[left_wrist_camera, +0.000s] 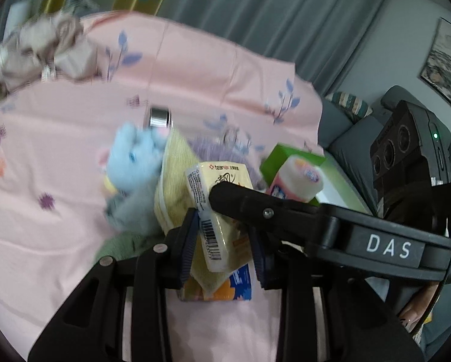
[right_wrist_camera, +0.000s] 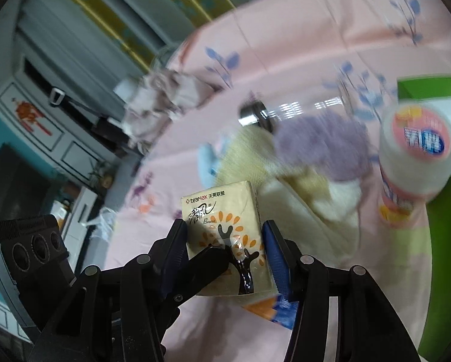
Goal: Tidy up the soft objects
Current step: 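Grasp the yellow tissue pack with the right tool and lift it, then carry the tissue pack with the right tool into the box and release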
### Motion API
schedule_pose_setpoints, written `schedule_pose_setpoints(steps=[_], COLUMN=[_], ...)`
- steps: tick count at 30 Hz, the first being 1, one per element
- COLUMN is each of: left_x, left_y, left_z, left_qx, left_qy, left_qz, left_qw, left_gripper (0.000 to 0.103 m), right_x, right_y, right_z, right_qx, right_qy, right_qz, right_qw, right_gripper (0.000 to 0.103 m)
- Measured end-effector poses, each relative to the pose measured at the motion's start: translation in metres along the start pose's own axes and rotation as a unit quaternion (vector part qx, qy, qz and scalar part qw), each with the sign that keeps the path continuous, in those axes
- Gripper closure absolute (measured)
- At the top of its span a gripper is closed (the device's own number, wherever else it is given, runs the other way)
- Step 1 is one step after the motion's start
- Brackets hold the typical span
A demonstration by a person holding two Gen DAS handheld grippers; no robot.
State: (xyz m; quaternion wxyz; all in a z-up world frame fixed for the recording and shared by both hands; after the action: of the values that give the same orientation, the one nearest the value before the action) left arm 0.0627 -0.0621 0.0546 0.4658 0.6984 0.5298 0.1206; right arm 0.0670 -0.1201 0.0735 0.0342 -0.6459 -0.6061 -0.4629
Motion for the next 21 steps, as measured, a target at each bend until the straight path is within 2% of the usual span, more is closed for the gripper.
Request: schedule_pose_setpoints(steps=[4,7,21], left_x=[-0.002,-0.003,-0.01], left_y=[0.01,0.014,0.022], left_z=[-0.016,-0.021,-0.031], left_qx=[-0.041,-0.057,-0.083], left_qy=[0.007,0.006,-0.019], left_qz=[0.022,0.026,0.027], left_qw=[0.9989,0.998,0.996], left_gripper=[0.073,0.073,0.076], right_x=[0.015,0.024,0.037], right_y=[0.007,0.011,0.017], right_z=[-0.012,-0.018,-0.039], right_qx=[-0.037,-0.064,-0.119], right_qy=[0.019,0.025,0.001], right_qz=[-0.016,-0.023,-0.049], right_qw=[0.999,0.997,0.992], right_gripper=[0.048,0.048,0.048])
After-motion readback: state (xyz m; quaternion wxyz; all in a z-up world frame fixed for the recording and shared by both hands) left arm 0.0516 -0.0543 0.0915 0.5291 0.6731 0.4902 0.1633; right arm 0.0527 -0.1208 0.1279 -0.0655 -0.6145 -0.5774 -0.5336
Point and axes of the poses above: each gripper's, at about its wrist camera, not at the fingertips, and z roughly the way its jaws point, x to its left, y to its top, the point moved 9 cm from there along z, roughly the way its jaws point, and after that the axes turned 7 degrees about z, right-handed, at the moved point
